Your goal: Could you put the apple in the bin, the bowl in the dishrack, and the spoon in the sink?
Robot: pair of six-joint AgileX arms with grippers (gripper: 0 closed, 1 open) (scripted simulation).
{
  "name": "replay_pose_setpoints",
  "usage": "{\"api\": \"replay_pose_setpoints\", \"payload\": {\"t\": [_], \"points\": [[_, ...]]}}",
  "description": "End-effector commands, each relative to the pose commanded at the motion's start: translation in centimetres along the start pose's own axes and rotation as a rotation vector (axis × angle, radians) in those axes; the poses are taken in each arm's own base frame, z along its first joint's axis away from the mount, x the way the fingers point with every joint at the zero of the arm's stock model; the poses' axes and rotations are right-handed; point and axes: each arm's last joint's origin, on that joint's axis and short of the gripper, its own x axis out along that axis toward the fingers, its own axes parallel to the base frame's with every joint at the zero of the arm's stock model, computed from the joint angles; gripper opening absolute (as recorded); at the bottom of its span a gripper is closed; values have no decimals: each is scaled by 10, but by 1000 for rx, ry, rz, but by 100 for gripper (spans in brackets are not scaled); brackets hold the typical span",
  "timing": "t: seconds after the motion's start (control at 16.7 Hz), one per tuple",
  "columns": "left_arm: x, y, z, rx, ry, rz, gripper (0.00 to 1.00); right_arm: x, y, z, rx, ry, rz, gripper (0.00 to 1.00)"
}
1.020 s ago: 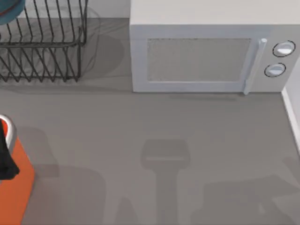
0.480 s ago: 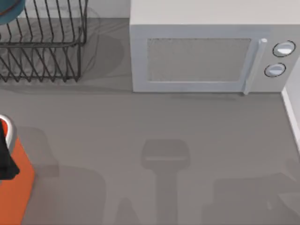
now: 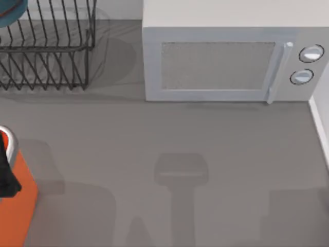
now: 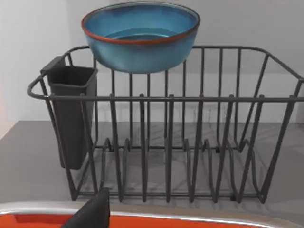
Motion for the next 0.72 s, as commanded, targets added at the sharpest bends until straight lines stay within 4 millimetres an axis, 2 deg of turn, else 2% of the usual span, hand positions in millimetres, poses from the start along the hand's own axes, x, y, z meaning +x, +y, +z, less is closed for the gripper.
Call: {"api": "replay_pose_setpoints", "payload": {"t": [0.36, 0.72], "points": [[0, 0, 0, 0, 0, 0, 100, 6, 2, 1, 0, -1, 2, 100], [0, 0, 0, 0, 0, 0, 100, 6, 2, 1, 0, -1, 2, 55]]}}
